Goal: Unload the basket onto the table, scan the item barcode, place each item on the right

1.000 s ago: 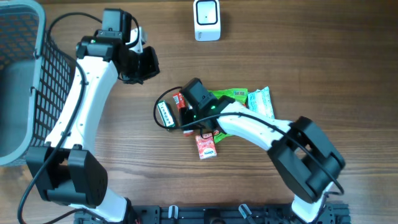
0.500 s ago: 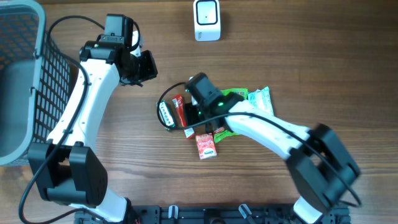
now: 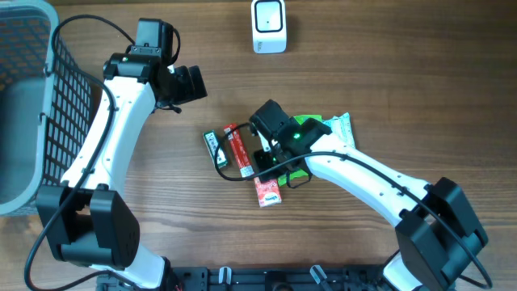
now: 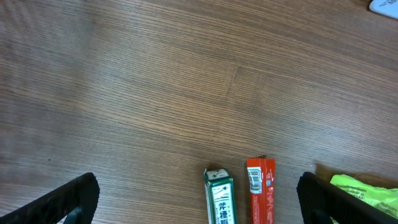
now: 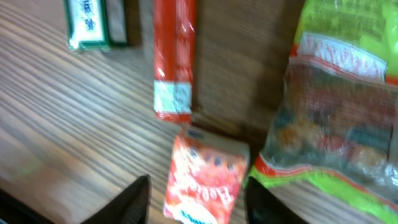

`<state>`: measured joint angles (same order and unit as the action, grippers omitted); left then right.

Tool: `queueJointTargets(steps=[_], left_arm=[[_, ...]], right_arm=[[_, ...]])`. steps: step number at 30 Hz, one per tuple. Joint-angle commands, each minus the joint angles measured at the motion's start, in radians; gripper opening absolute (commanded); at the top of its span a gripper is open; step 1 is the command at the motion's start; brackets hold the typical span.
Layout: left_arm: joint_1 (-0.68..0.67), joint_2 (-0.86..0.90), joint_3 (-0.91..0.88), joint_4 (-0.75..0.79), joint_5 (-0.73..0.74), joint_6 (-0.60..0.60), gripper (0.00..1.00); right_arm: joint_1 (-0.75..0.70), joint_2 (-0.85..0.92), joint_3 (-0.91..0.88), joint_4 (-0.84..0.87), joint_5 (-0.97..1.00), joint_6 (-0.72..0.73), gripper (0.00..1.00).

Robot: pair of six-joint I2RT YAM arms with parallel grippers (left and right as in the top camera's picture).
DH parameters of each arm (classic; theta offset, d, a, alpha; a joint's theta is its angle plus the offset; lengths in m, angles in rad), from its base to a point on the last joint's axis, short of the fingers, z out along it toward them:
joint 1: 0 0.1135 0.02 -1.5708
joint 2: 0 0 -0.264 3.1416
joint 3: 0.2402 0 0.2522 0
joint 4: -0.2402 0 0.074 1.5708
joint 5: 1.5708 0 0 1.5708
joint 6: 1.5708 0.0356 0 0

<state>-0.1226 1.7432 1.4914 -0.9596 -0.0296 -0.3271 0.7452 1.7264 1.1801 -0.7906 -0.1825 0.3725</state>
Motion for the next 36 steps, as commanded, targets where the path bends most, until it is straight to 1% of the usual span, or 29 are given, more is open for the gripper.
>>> queueJointTargets(steps=[1,4,6,9,14,15,16,18,21,24,27,28,30,33,36], left_arm=[[0.001,0.006,-0.007,0.002,-0.017,0.005,1.00],[0.001,0.006,-0.007,0.002,-0.017,0.005,1.00],[0.001,0.006,-0.007,0.002,-0.017,0.005,1.00],[0.001,0.006,-0.007,0.002,-0.017,0.005,1.00],[0.001,0.006,-0.007,0.002,-0.017,0.005,1.00],[0.001,0.006,-0.007,0.002,-0.017,0.005,1.00],[0.001,0.006,-0.007,0.002,-0.017,0.005,1.00],[0.001,0.006,-0.007,0.002,-0.017,0.005,1.00],[0.001,0.006,-0.007,0.002,-0.017,0.005,1.00],[0.001,0.006,-0.007,0.002,-0.017,0.005,1.00],[0.001,0.006,-0.007,0.002,-0.017,0.005,1.00],[0.001,0.006,-0.007,0.002,-0.017,0.005,1.00],[0.001,0.006,-0.007,0.002,-0.017,0.005,1.00],[0.001,0.006,-0.007,0.002,-0.017,0.005,1.00],[0.001,0.006,-0.007,0.002,-0.017,0.005,1.00]], right_arm=[[0.001,-0.006,0.011,-0.059,0.024,-0.005,0.55],[-0.017,-0.006,0.011,-0.065,0.098,-0.003,0.56],[-0.068,-0.004,0.011,-0.024,0.097,-0.003,0.55],[-0.145,-0.002,0.011,-0.015,0.098,-0.012,0.55],[-0.300,-0.002,0.011,-0.026,0.097,-0.104,0.56],[-0.329,-0.002,0.011,-0.026,0.097,-0.123,0.57],[-0.362,-0.002,0.011,-0.025,0.101,-0.155,0.60],[-0.394,-0.002,0.011,-0.029,0.113,-0.207,0.61],[-0.429,-0.002,0.009,-0.055,0.146,-0.290,0.59],[-0.445,-0.002,0.002,-0.072,0.164,-0.286,0.58],[-0.446,-0.001,-0.019,-0.078,0.228,-0.257,0.48],[-0.446,0.000,-0.033,-0.067,0.285,-0.232,0.48],[-0.446,0.002,-0.049,-0.034,0.342,-0.231,0.48],[-0.446,0.002,-0.077,0.038,0.339,-0.230,0.48],[-0.446,0.005,-0.096,0.054,0.382,-0.235,0.48]])
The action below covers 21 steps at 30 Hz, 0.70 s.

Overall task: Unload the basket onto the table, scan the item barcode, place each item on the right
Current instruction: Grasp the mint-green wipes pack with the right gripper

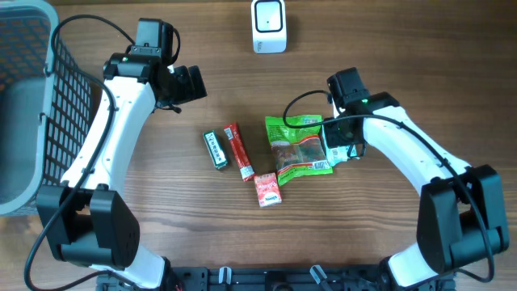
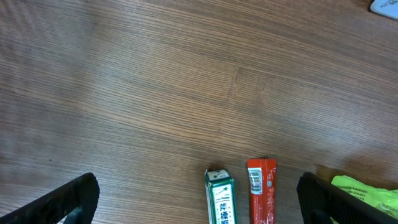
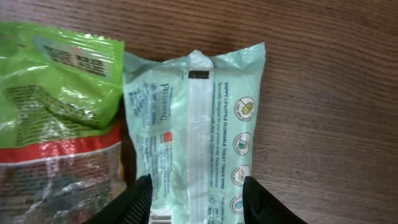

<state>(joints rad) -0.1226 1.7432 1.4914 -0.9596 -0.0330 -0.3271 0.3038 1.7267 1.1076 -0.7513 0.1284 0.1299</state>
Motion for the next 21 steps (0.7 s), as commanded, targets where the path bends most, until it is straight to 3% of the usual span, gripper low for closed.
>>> queueJointTargets(steps=[1,5,12,21], left_arm=[[0.001,0.006,-0.007,0.002,-0.013,0.005,1.00],[0.001,0.006,-0.007,0.002,-0.013,0.005,1.00],[0.001,0.006,-0.007,0.002,-0.013,0.005,1.00],[0.001,0.006,-0.007,0.002,-0.013,0.005,1.00]], right_arm=[[-0.009,0.004,-0.027,0.025,0.094,0.008,0.48],[-0.069,0.005,-0.036,0.056,0.030,0.007,0.53],[-0.218,0.005,-0.037,0.052,-0.317,-0.059,0.53],[-0.246,0.020,-0.037,0.061,-0.393,-0.087,0.53]])
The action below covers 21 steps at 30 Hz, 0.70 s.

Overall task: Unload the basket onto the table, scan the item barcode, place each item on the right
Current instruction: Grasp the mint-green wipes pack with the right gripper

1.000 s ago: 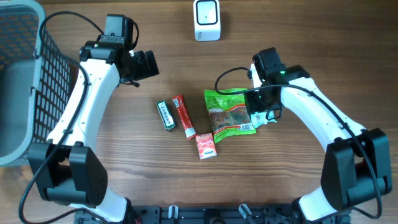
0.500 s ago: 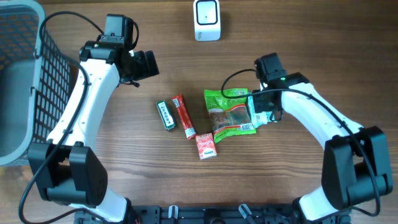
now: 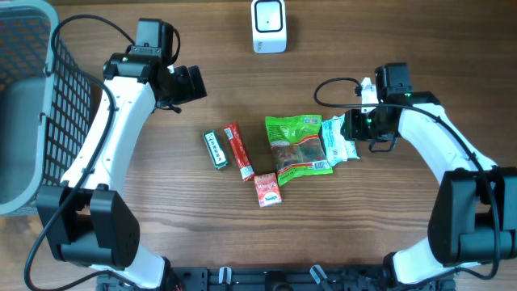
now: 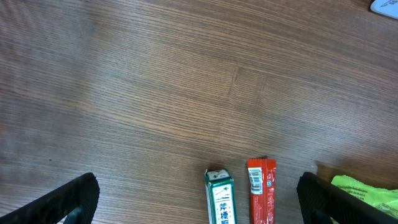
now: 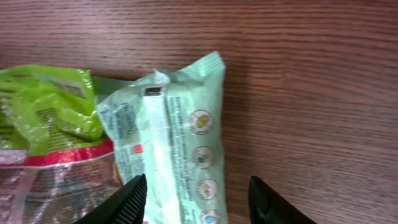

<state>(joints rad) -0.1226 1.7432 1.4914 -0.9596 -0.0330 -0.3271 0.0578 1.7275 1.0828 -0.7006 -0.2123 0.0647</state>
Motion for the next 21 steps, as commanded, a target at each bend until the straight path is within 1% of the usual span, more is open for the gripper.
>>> queueJointTargets(steps=[1,4,9,11,12,13,14,17,19,21], left_arm=[[0.001,0.006,-0.007,0.002,-0.014,0.005,1.00],[0.001,0.006,-0.007,0.002,-0.013,0.005,1.00],[0.001,0.006,-0.007,0.002,-0.013,0.005,1.00],[0.001,0.006,-0.007,0.002,-0.013,0.005,1.00],[0.001,0.006,-0.007,0.002,-0.013,0.005,1.00],[0.001,0.006,-0.007,0.002,-0.014,0.005,1.00],[0.001,0.006,-0.007,0.002,-0.013,0.005,1.00],[0.001,0.006,-0.007,0.002,-0.013,0.005,1.00],[0.001,0.006,-0.007,0.002,-0.013,0.005,1.00],[0.001,0.006,-0.007,0.002,-0.013,0.005,1.00]], right_arm=[[0.000,0.032,-0.012,0.018,-0.052,-0.029,0.53],[0.000,0.071,-0.012,0.027,-0.048,-0.038,0.47],[0.000,0.159,-0.012,0.034,-0.048,-0.035,0.45],[0.000,0.185,-0.012,0.027,-0.048,-0.036,0.41],[0.000,0.196,-0.012,0.027,-0.048,-0.036,0.35],[0.000,0.198,-0.012,0.027,-0.048,-0.036,0.23],[-0.001,0.190,-0.009,0.025,-0.051,-0.036,0.15],[-0.013,0.149,0.016,-0.014,-0.052,-0.040,0.06],[-0.032,0.072,0.046,-0.062,-0.057,-0.043,0.04],[-0.041,-0.003,0.050,-0.080,-0.109,-0.072,0.04]])
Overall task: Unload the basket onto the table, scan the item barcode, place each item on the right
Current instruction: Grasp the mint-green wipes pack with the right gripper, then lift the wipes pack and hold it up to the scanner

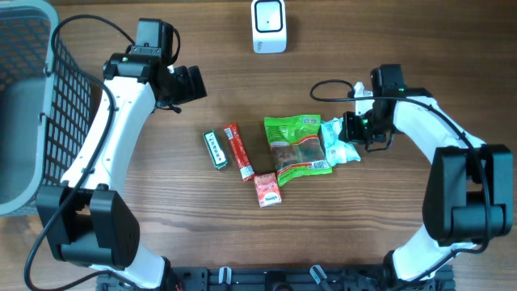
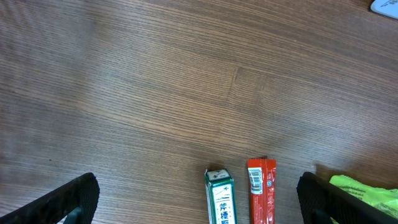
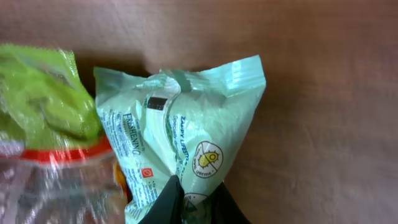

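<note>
A mint-green wipes pack (image 3: 180, 134) lies on the table right of a green snack bag (image 1: 297, 149). My right gripper (image 3: 194, 202) is shut on the pack's near end, which bunches between its black fingers (image 3: 168, 202); the overhead view shows that gripper (image 1: 349, 133) at the pack (image 1: 336, 142). The white barcode scanner (image 1: 268, 26) stands at the far edge. My left gripper (image 2: 198, 199) hangs open and empty above bare wood, over a green box (image 2: 219, 200) and a red stick pack (image 2: 260, 196).
A small red packet (image 1: 267, 189) lies below the red stick pack (image 1: 237, 151) and green box (image 1: 214, 149). A dark wire basket (image 1: 36, 105) takes up the table's left edge beside the left arm.
My right gripper stood open over the wipes pack, fingers on either side of it. Now it is shut on the pack, crumpling the wrapper. The left arm has not moved.
My right gripper was open over the red packet and the snack bag at the table's middle. It then stood open further right over the wipes pack, with the snack bag uncovered. It stayed open there, and now it grips the pack.
</note>
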`<state>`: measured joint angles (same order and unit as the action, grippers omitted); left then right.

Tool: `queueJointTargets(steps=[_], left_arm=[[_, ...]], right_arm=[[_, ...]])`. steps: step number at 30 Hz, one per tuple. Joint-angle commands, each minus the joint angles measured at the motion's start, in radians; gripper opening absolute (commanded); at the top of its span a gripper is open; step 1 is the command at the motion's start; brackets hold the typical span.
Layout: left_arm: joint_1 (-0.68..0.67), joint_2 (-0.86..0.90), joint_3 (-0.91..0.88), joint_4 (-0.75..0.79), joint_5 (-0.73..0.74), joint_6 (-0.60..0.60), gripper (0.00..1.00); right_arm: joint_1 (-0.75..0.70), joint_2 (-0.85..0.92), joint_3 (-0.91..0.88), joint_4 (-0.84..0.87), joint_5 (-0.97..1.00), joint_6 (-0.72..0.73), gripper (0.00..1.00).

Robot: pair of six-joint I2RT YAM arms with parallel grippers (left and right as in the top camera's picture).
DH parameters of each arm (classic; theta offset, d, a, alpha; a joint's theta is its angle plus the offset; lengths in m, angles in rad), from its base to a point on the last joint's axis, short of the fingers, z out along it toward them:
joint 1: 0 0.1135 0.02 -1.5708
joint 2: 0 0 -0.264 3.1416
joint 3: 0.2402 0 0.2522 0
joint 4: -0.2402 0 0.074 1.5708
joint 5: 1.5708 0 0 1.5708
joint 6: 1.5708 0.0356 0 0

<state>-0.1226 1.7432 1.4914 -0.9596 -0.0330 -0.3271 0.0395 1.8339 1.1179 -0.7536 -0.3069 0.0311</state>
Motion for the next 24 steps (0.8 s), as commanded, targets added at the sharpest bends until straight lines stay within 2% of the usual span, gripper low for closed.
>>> queueJointTargets(steps=[1,3,6,11,17,20,24], left_arm=[[0.001,0.006,-0.007,0.002,-0.013,0.005,1.00],[0.001,0.006,-0.007,0.002,-0.013,0.005,1.00],[0.001,0.006,-0.007,0.002,-0.013,0.005,1.00],[0.001,0.006,-0.007,0.002,-0.013,0.005,1.00],[0.001,0.006,-0.007,0.002,-0.013,0.005,1.00],[0.001,0.006,-0.007,0.002,-0.013,0.005,1.00],[0.001,0.006,-0.007,0.002,-0.013,0.005,1.00]], right_arm=[[-0.025,-0.143,0.015,-0.034,-0.041,-0.046,0.04],[-0.027,-0.230,0.015,-0.045,-0.142,-0.045,0.04],[-0.027,-0.294,0.015,-0.053,-0.247,0.046,0.04],[-0.026,-0.298,0.015,-0.017,-0.348,0.051,0.04],[0.017,-0.298,0.015,0.037,-0.327,0.079,0.04],[0.069,-0.298,0.022,0.082,-0.209,0.150,0.04],[0.149,-0.298,0.127,0.089,-0.023,0.158,0.04]])
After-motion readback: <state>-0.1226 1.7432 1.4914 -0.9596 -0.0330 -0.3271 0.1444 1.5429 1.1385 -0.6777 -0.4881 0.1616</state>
